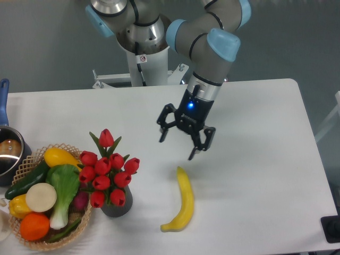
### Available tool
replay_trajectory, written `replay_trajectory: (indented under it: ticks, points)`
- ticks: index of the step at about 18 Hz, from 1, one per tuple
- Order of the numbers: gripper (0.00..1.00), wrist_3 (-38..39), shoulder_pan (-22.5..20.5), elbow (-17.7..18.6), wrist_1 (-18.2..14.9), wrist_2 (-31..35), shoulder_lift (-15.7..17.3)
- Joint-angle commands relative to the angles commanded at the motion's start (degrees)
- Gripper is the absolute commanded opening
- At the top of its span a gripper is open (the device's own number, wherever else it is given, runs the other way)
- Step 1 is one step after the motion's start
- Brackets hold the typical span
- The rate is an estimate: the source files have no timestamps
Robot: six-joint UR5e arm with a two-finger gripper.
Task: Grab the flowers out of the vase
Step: 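Move the open gripper toward the red tulips in the grey vase, then close the gripper around the tulip stems above the vase rim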
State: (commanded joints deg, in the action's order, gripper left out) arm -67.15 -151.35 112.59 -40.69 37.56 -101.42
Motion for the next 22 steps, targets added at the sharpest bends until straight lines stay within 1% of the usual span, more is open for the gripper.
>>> replay_trajectory:
  ticks: [3, 4, 5, 11, 12, 14, 15, 17, 18, 22]
  points:
    - [1.00, -0.1, 1.4, -1.1, 0.0, -9.6, -4.2]
    - [1.00, -0.3, 1.5, -1.1, 0.0, -12.7, -4.8]
    - [1.00, -0.5, 1.5, -1.0, 0.0, -14.5, -4.9]
    - [1.00, -0.4, 4.2, -1.0, 0.0, -15.9, -5.3]
    - [1.00, -0.4, 4.5, -1.2, 0.0, -15.9, -5.7]
    - [1.00, -0.5, 5.6, -3.9, 0.0, -15.8, -9.1]
    - [1.00, -0.5, 6.3, -5.0, 0.0, -15.8, -10.3]
    - [1.00, -0.5, 6.9, -5.5, 0.1, -15.8, -11.0]
    - [1.00, -0.5, 7.1, -5.5, 0.1, -15.8, -11.9]
    - [1.00, -0.4, 8.0, -6.2, 0.1, -15.8, -12.3]
